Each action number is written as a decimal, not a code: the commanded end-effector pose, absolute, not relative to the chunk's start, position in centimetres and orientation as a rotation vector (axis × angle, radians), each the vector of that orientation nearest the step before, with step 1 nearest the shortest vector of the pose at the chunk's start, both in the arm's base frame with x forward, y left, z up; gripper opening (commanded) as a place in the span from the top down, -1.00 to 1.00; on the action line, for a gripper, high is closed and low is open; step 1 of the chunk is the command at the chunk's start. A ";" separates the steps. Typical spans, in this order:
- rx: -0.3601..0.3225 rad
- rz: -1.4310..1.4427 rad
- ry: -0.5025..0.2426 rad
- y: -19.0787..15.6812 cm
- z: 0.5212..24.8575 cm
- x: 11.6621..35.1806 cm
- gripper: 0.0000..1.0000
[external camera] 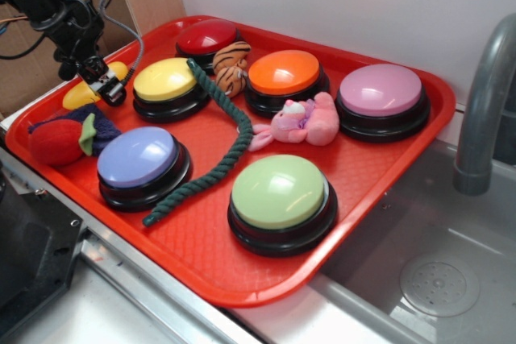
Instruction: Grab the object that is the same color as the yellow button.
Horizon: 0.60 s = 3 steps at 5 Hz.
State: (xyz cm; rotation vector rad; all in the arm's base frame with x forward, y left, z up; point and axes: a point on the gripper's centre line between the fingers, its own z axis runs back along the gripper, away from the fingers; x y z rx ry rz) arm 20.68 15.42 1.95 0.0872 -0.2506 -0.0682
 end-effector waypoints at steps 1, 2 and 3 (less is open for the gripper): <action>0.020 0.236 -0.271 14.3 9.8 18.6 1.00; -0.044 0.265 -0.290 11.6 13.4 18.3 1.00; -0.142 0.241 -0.209 7.2 15.4 20.5 1.00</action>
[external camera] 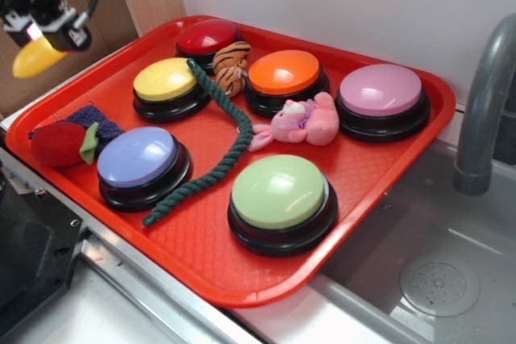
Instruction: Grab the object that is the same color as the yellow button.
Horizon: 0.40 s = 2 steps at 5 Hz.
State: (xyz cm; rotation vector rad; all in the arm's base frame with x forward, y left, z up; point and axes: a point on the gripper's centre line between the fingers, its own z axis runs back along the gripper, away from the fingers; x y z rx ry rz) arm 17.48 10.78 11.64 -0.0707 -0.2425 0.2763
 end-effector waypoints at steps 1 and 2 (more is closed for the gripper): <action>-0.159 0.213 -0.195 3.6 16.0 22.0 1.00; -0.106 0.174 -0.185 0.5 16.3 22.9 1.00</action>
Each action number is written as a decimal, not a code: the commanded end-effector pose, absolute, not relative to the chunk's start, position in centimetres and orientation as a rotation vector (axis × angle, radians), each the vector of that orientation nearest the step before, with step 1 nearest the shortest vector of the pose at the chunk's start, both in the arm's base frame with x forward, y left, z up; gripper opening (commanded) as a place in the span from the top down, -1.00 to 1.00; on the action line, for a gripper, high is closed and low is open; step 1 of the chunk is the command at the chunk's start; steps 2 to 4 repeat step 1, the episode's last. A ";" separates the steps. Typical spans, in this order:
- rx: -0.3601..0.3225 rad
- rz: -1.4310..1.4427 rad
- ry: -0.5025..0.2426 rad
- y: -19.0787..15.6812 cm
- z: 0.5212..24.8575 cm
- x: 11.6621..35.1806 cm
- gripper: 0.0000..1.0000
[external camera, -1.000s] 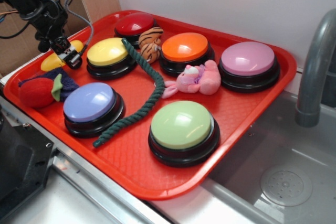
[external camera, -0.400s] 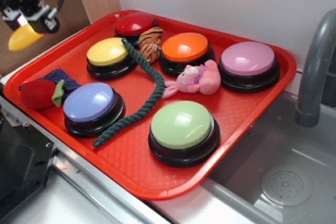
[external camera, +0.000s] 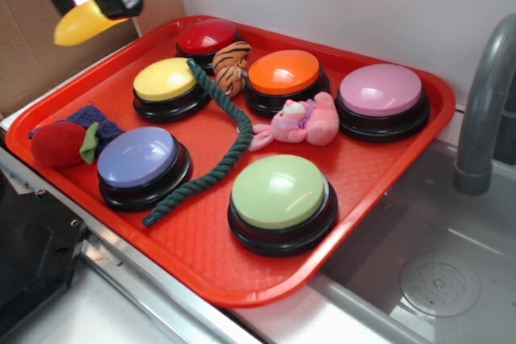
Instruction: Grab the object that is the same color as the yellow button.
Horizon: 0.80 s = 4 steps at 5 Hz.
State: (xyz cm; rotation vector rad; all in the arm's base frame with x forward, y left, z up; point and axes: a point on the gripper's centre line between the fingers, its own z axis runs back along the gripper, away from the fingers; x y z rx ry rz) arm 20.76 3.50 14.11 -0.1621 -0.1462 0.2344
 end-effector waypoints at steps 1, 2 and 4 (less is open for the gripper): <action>-0.094 0.171 -0.182 -0.7 15.8 23.4 1.00; -0.094 0.171 -0.182 -0.7 15.8 23.4 1.00; -0.094 0.171 -0.182 -0.7 15.8 23.4 1.00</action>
